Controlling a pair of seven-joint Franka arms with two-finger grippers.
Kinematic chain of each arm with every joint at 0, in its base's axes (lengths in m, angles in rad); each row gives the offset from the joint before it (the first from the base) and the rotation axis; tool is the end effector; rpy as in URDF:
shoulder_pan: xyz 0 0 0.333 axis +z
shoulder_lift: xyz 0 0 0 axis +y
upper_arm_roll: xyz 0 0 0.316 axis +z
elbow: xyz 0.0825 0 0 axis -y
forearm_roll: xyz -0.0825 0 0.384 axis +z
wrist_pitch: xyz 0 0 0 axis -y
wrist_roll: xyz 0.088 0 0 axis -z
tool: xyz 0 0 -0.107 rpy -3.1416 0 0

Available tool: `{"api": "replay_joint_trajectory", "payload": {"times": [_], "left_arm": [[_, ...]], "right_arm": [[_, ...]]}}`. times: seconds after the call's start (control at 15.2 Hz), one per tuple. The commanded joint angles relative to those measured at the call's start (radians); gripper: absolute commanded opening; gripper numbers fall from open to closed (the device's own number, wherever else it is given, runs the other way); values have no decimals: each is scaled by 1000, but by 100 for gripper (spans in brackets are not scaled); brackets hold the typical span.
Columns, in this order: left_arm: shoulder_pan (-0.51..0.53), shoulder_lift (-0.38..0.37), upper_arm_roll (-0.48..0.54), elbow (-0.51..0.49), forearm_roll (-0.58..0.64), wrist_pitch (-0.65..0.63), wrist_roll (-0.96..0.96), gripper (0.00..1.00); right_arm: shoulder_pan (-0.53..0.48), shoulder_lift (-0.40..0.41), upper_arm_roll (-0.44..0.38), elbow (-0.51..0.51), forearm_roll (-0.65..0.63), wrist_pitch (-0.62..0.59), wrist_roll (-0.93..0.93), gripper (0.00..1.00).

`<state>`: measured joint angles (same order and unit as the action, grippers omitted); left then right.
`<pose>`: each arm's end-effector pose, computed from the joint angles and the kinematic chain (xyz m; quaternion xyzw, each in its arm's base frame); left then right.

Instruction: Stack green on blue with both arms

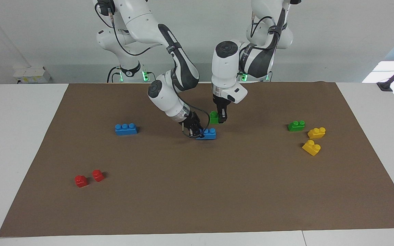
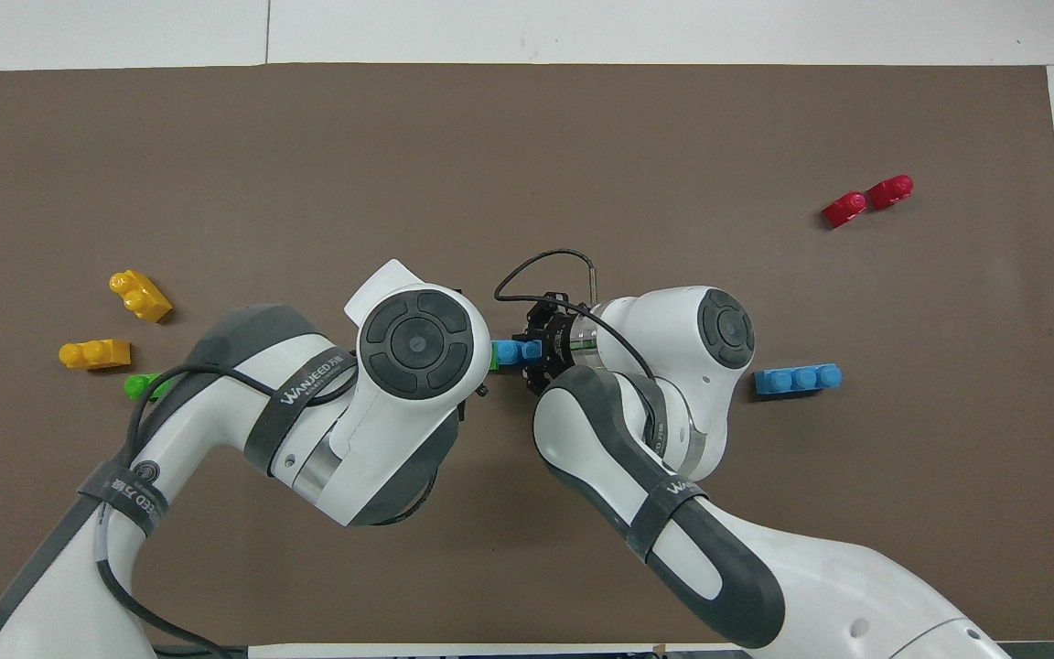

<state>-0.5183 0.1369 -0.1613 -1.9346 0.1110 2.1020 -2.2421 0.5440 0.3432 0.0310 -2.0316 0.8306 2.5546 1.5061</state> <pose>0.4659 -0.3661 0.4197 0.7278 0.6846 0.0389 0.0122 0.5198 0.3237 0.2908 -0.6711 0.6905 0.1812 0.1999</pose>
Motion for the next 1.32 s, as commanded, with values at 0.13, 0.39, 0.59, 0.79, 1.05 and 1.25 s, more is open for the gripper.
{"api": "replay_joint_trajectory", "payload": {"times": [0.13, 0.39, 0.59, 0.79, 1.05, 1.25], "left_arm": [[-16, -7, 11, -56, 25, 70, -31, 0], [-34, 3, 11, -73, 51, 101, -65, 0], [-46, 32, 11, -70, 91, 124, -112, 0], [-66, 73, 11, -60, 128, 138, -152, 0], [-66, 110, 11, -47, 173, 158, -191, 0], [-68, 112, 11, -43, 173, 158, -191, 0]], "right_arm": [[-2, 10, 1, -6, 71, 19, -67, 0], [-2, 13, 1, -7, 71, 22, -72, 0], [-2, 13, 1, -7, 73, 24, -70, 0], [1, 13, 1, -7, 108, 33, -73, 0], [2, 13, 1, -7, 110, 39, -73, 0], [2, 13, 1, -9, 110, 41, -73, 0]]}}
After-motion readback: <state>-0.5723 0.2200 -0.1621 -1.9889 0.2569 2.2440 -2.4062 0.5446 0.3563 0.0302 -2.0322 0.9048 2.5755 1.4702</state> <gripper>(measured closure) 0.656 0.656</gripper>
